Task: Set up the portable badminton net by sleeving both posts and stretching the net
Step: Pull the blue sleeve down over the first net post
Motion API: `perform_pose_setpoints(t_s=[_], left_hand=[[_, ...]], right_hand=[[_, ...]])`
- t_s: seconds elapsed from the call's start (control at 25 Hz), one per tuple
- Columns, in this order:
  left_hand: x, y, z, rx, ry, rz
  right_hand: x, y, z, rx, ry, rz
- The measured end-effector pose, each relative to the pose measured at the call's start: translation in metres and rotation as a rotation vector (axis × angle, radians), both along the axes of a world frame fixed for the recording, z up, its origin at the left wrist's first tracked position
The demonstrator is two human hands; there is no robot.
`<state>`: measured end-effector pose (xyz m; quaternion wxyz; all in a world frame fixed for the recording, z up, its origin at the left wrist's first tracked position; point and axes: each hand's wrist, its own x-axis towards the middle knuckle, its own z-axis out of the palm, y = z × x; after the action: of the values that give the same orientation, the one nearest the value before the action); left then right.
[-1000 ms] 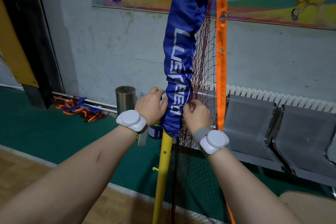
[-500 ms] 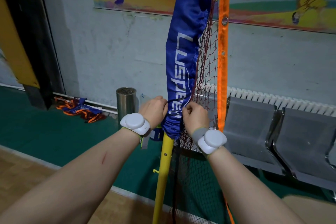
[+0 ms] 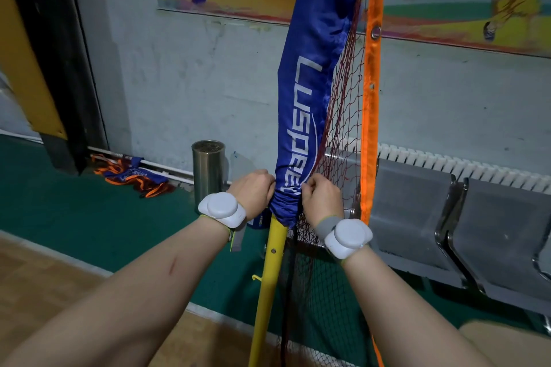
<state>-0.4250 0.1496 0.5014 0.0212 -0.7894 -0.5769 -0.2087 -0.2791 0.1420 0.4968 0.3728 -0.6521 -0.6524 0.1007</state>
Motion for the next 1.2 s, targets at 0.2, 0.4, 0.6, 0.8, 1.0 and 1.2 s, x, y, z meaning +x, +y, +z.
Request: perform_pose_setpoints(t_s=[0.2, 0.4, 0.6, 0.8, 1.0, 1.2], left_hand=[[-0.012, -0.004, -0.01, -0.012, -0.014, -0.024], [-0.03, -0.01, -0.026, -0.024, -0.048, -0.102], [-0.043, -0.018, -0.035, -0.059, 0.001, -0.159], [-0.043, -0.036, -0.042, -0.06, 0.018, -0.146], [-0.051, -0.049, -0.039, -0.061, -0.024, -0.092], [-0.055, -0.057, -0.044, -0.067, -0.078, -0.069]], right_hand=[[-0.007, -0.011, -0.011, 0.009, 0.046, 0.019], [-0.02, -0.025, -0.027, 0.006, 0.141, -0.032], [-0.028, -0.05, -0.037, -0.031, 0.193, -0.107], [-0.032, -0.066, -0.047, -0.112, 0.119, -0.073], [-0.043, -0.065, -0.048, -0.151, 0.178, -0.017], [-0.046, -0.072, -0.056, -0.231, 0.288, 0.053]])
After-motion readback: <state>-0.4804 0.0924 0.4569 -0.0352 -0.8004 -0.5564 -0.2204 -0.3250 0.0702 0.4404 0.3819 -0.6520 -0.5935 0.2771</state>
